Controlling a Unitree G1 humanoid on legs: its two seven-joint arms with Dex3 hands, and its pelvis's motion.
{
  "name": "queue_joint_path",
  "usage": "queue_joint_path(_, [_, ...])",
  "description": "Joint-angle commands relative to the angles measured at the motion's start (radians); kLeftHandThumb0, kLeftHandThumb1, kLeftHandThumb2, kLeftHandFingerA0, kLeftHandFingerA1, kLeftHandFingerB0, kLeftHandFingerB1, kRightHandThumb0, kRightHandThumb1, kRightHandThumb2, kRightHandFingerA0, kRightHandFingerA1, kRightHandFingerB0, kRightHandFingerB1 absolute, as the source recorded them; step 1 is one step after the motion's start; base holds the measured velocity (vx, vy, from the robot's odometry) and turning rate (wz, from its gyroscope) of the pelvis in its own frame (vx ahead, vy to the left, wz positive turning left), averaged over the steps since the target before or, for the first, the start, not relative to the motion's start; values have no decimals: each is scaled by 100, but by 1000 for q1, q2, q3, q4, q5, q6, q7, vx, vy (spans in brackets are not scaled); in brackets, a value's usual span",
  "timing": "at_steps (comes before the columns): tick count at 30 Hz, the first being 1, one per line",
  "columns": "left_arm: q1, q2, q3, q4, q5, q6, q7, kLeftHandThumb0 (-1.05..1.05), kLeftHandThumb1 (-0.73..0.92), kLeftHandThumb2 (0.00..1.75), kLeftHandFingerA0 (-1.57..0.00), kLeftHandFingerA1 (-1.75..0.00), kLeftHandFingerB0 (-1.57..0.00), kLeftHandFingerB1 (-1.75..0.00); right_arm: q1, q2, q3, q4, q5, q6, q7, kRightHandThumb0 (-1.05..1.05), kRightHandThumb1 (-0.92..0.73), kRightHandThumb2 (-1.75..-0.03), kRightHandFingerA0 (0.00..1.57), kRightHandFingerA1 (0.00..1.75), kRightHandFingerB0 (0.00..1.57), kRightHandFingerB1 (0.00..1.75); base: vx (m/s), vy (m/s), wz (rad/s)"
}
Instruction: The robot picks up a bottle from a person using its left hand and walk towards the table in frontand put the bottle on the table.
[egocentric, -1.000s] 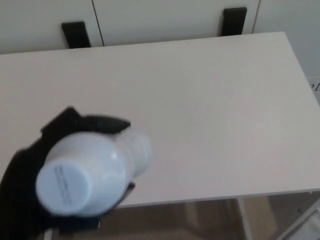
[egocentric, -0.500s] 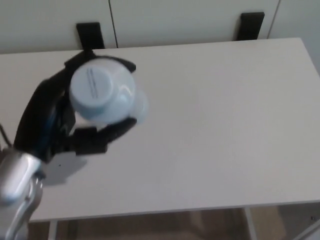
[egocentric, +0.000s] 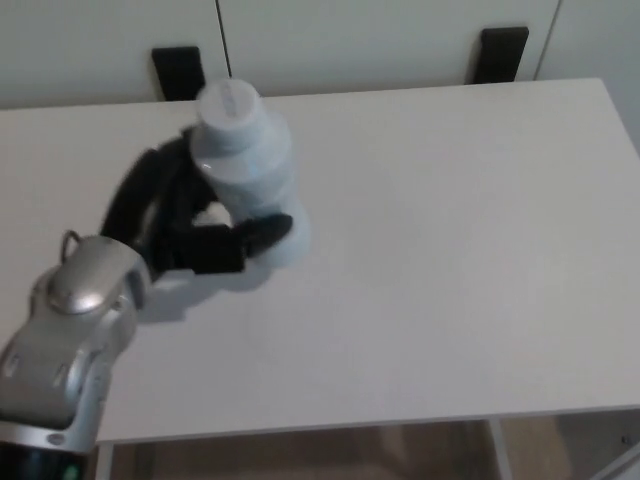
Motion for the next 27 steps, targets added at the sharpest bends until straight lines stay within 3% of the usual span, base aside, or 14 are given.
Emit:
queue_joint_path(1, [22,-2,-34,18,42,-6,-13,-9,83,72,-97,-136,-79,-89,15,-19,10,2,-12,1,0,-39,-73,-62,71,57,58,44,0,0,0])
queue_joint_path(18, [41,-33,-54,53,67,29,-10,-9,82,70,-104,-134,-83,-87,6,-26,5,3,-6,6,8,-40,-73,-62,73,58,60,45,0,0,0])
queue_joint_path(19, [37,-36,-60,47,84,33,7,-17,77,63,-98,-127,-70,-55,2,-26,6,2,-6,9,10,-40,-72,-62,73,57,60,45,0,0,0])
queue_joint_path(20, [33,-39,-69,38,104,37,29,-17,77,63,-98,-127,-70,-55,-4,-26,7,1,-6,13,11,-40,-72,-62,73,57,60,45,0,0,0])
queue_joint_path(22, [37,-50,-68,34,118,33,50,-31,69,61,-91,-69,-45,-39,-6,-26,8,0,-6,14,10,-40,-72,-62,71,56,59,45,0,0,0])
queue_joint_path(23, [34,-24,-87,48,136,-6,16,-59,58,57,-4,-27,-7,-25,-11,-27,7,-1,-4,17,17,-40,-74,-62,71,58,59,46,0,0,0])
queue_joint_path(24, [29,9,-110,66,157,-54,-26,-59,58,57,-4,-27,-7,-25,-17,-28,6,-3,-2,21,25,-40,-74,-62,71,58,59,46,0,0,0])
queue_joint_path(25, [23,29,-124,76,167,-82,-51,-72,47,79,0,-7,-6,-16,-21,-28,5,-4,1,24,29,-40,-74,-62,70,58,58,46,0,0,0])
queue_joint_path(26, [17,45,-134,84,173,-98,-66,-82,50,84,0,0,-1,-4,-23,-31,7,-5,-2,22,34,-40,-75,-63,67,55,55,45,0,0,0])
queue_joint_path(27, [10,61,-146,93,179,-111,-78,-82,50,84,0,0,-1,-4,-24,-35,12,-6,-6,19,42,-40,-75,-63,67,55,55,45,0,0,0])
